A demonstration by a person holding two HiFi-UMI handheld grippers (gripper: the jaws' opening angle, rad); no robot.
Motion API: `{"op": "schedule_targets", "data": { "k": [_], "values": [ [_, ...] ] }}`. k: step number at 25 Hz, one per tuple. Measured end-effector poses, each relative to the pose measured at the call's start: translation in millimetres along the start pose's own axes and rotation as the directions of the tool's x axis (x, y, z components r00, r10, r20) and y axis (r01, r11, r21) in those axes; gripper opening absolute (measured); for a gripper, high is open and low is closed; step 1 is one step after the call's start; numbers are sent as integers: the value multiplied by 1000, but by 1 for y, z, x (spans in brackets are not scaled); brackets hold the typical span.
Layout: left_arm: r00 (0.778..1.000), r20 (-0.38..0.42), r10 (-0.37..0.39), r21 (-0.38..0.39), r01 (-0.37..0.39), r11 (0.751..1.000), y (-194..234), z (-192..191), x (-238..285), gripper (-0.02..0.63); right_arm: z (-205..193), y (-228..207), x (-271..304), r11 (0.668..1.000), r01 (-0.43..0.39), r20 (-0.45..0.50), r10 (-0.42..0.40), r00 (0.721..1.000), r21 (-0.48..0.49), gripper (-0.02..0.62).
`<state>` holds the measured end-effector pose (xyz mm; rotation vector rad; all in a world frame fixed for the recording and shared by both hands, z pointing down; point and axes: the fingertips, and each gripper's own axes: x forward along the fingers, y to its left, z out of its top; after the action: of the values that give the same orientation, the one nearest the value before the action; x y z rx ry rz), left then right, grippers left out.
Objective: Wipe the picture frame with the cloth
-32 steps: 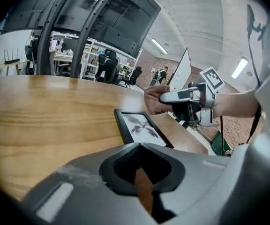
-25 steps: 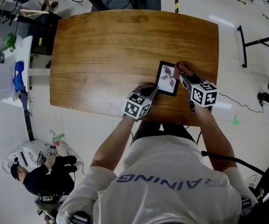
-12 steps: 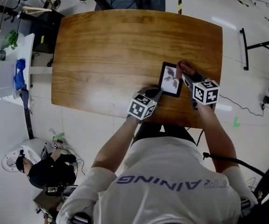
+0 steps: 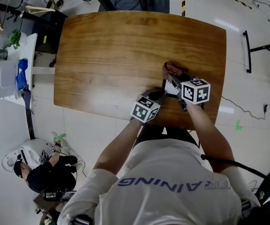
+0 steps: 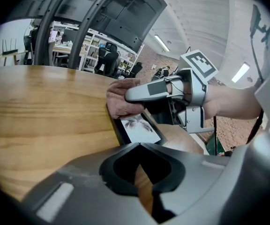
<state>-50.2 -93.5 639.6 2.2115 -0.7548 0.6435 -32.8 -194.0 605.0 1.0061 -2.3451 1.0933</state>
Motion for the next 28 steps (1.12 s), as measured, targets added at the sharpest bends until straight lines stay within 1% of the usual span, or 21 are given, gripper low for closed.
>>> {"op": "schedule_targets", "data": {
  "k": [6,10,12,18,28],
  "values": [
    [1000,3,7,-17,-7,1000,0,0,0,6,-2,-11,-2,997,66,-29,-67,997,-29,115],
    [1000,7,13,-19,-13,1000,1,0,1,6,-3,-27,-15,989,118,-45,-122,992,-88,115],
    [1000,9,15,-22,-15,1000,1,1,2,6,-2,-34,-23,986,135,-44,-140,989,-96,115],
    [1000,13,19,-21,-18,1000,0,2,2,6,-5,-56,-47,988,151,-6,-151,988,-37,115],
    [1000,14,19,-15,-19,1000,1,1,1,6,-9,-78,-69,981,194,26,-194,981,-17,115]
  ]
}}
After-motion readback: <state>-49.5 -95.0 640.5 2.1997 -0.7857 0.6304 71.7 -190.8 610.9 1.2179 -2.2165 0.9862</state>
